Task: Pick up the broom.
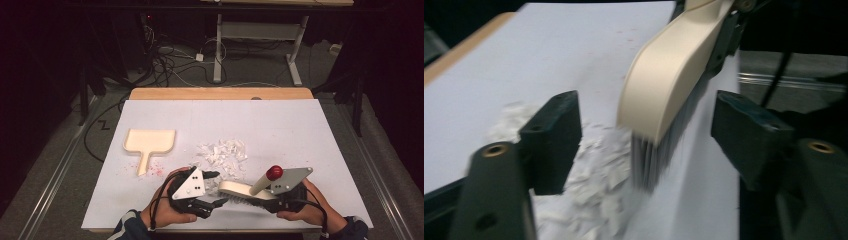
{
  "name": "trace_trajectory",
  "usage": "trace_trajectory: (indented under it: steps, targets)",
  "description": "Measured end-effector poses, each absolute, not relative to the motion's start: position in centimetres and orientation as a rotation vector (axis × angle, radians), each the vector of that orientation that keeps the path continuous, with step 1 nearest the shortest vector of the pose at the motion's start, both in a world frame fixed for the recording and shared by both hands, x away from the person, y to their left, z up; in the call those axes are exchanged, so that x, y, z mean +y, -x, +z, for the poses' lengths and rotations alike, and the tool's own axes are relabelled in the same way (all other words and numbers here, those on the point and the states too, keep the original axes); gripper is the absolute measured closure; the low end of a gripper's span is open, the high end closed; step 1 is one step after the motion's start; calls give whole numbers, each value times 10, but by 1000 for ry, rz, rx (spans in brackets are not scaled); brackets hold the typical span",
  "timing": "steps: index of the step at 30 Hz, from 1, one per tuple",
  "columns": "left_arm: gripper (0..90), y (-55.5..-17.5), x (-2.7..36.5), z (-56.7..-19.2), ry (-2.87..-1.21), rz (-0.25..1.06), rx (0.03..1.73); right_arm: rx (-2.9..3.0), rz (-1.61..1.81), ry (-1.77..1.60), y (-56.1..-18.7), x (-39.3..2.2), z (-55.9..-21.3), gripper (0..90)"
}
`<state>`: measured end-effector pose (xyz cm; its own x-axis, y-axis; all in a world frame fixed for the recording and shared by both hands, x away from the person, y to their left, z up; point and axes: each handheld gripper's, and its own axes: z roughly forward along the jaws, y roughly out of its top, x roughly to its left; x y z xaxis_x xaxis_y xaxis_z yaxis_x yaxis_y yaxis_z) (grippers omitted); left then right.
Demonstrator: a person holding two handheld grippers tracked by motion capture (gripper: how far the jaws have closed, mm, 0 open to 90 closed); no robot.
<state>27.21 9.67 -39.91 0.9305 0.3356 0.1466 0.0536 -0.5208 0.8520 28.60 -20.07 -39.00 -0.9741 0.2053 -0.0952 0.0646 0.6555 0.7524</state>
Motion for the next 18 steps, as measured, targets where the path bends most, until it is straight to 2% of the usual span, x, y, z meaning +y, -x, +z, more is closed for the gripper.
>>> trace_trajectory:
  steps: [4,8,11,12,18]
  targets:
    - [192,-268,114,-404,-2108,517,351,2660,1221,-293,-290,-209,-386,675]
    - [182,-264,133,-414,-2117,642,413,2613,1209,-359,-294,-216,-382,676]
    - [182,-264,142,-421,-2134,680,446,2591,1205,-394,-296,-219,-380,676]
    - [182,-263,150,-430,-2168,738,471,2571,1196,-420,-297,-222,-378,676]
    - [182,-260,170,-445,-2179,747,552,2528,1184,-491,-303,-231,-374,675]
